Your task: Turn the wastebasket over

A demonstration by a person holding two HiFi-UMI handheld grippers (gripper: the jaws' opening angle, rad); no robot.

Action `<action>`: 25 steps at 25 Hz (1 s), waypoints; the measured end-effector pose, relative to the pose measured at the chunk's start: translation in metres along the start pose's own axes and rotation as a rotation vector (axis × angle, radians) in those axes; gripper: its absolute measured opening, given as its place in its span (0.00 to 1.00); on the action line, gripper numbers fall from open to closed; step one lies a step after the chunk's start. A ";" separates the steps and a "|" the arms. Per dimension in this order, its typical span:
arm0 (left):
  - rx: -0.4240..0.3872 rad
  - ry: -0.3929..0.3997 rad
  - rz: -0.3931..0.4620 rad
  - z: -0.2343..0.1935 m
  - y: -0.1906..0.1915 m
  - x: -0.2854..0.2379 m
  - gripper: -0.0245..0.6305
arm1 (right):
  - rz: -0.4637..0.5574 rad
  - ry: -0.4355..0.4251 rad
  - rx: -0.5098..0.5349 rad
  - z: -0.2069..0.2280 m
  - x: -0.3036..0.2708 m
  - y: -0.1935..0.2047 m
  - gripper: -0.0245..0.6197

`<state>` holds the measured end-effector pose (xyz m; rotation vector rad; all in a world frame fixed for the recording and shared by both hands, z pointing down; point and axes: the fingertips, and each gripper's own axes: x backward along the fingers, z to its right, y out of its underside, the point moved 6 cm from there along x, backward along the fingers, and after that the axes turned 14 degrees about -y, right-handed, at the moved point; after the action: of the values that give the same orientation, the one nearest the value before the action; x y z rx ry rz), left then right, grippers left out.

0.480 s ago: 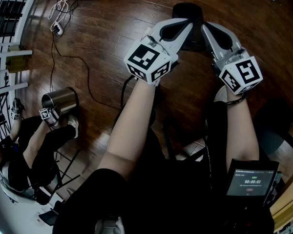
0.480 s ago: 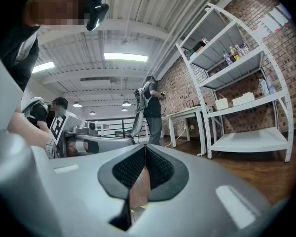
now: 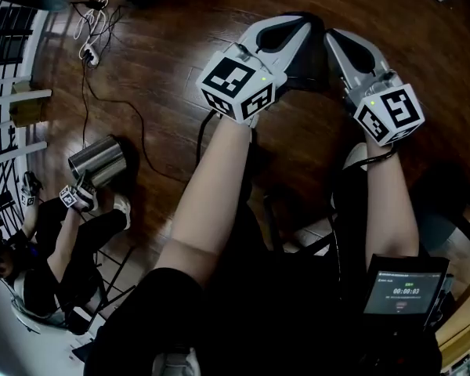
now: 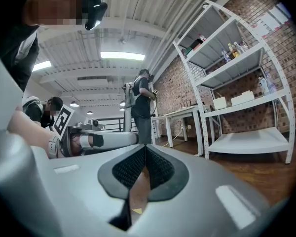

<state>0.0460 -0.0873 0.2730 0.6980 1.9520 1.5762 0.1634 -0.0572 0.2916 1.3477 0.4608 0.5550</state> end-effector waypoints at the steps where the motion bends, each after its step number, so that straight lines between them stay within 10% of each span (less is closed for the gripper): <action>1: 0.005 0.001 -0.002 -0.004 0.000 -0.006 0.04 | 0.007 0.007 -0.005 0.007 -0.002 -0.001 0.05; 25: -0.012 0.012 -0.018 -0.037 -0.016 -0.009 0.04 | -0.007 0.106 -0.097 0.037 -0.030 0.027 0.06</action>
<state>0.0265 -0.1226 0.2646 0.6662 1.9501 1.5840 0.1596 -0.1008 0.3247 1.2282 0.5182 0.6374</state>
